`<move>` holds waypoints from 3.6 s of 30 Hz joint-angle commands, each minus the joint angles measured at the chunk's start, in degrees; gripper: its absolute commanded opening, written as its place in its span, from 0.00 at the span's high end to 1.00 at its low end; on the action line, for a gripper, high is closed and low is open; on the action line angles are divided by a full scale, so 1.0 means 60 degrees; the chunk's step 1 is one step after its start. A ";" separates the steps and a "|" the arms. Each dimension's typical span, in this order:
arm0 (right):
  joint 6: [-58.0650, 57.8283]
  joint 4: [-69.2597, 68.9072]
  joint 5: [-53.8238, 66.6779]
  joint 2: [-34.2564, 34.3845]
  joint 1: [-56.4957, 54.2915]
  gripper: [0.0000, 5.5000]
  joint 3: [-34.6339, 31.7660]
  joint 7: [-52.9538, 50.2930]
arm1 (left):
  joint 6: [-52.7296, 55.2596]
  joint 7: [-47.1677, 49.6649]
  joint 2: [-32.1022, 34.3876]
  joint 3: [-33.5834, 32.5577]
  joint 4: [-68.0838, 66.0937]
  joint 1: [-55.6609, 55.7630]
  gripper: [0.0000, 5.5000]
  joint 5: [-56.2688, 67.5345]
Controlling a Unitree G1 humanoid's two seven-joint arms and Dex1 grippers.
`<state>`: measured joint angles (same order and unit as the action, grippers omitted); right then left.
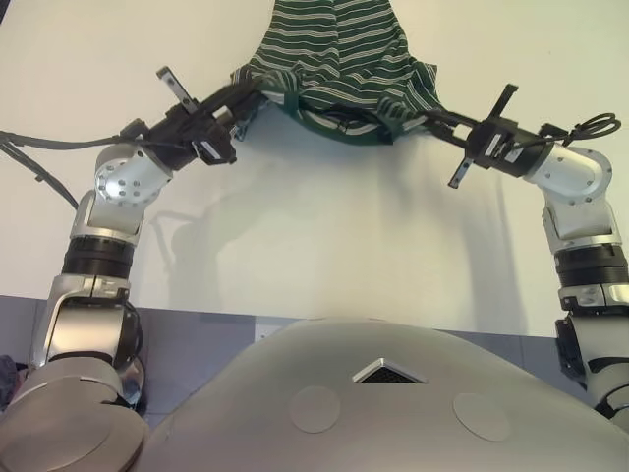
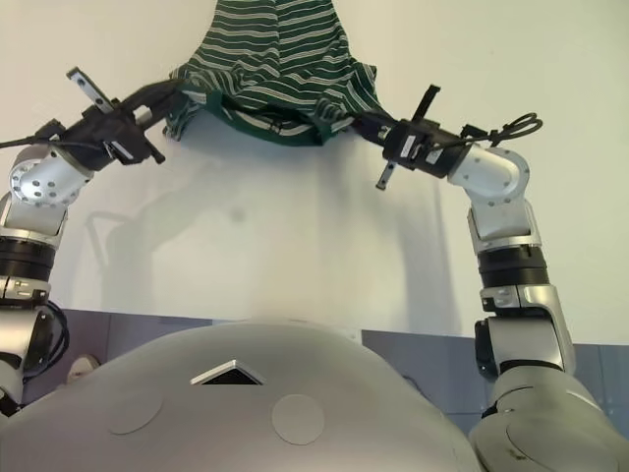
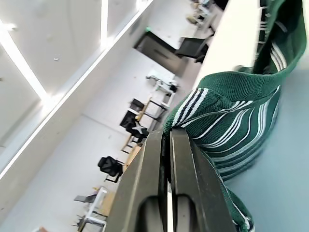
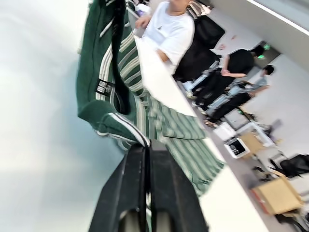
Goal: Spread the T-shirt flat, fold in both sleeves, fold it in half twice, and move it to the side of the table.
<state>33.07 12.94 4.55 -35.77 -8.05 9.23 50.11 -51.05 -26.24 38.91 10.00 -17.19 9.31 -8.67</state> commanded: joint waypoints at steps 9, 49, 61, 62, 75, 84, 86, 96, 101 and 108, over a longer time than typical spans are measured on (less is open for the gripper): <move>0.0132 -0.0853 -0.0335 -0.0990 0.1614 1.00 0.1037 0.1514 | -0.0310 -0.1445 0.1041 0.0894 0.1170 -0.2054 1.00 -0.0583; 0.0332 -0.1931 0.0543 -0.1382 0.2583 0.68 0.1260 0.2108 | -0.0720 -0.2586 0.1364 0.0973 0.1520 -0.2810 0.54 0.1895; 0.0078 -0.3018 0.4318 -0.1784 0.3155 0.68 -0.0031 0.3280 | -0.0618 -0.4609 0.2154 0.0395 0.3113 -0.3536 0.54 0.8017; -0.0018 -0.2883 0.4311 -0.1561 0.2942 0.68 -0.0207 0.3018 | -0.0313 -0.4453 0.1900 0.0171 0.2981 -0.3326 0.54 0.8099; 0.0149 0.0558 -0.1543 -0.1089 0.1007 0.68 -0.0895 -0.1145 | 0.1019 0.1164 -0.0014 0.0461 -0.1871 -0.0431 0.54 -0.2202; 0.0171 0.1544 -0.3344 -0.1423 0.1176 0.68 0.0275 -0.1320 | 0.0522 0.0971 0.0484 0.1631 -0.2598 -0.0603 0.54 -0.3749; 0.0200 0.1574 -0.3429 -0.1341 0.1128 0.68 0.0517 -0.1339 | 0.0773 0.1337 0.0709 0.1855 -0.2939 -0.0492 0.54 -0.4437; -0.0554 0.3232 -0.4436 -0.2108 0.0471 0.68 0.0533 -0.2859 | 0.0963 0.2323 0.2563 0.1981 -0.2108 -0.1645 0.54 -0.4990; -0.0109 0.2567 -0.3301 -0.2519 0.1243 0.68 0.0172 -0.2442 | 0.0727 0.2283 0.3132 0.1142 -0.0708 -0.2886 0.54 -0.3406; 0.0599 0.0173 -0.1096 -0.3135 0.3529 0.68 -0.0074 -0.1001 | 0.0080 0.1738 0.3436 0.0508 0.0614 -0.4024 0.54 -0.1710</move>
<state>36.87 16.45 -2.75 -53.51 9.05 7.89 40.98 -49.55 -13.05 58.10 13.17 -15.01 -12.33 -20.78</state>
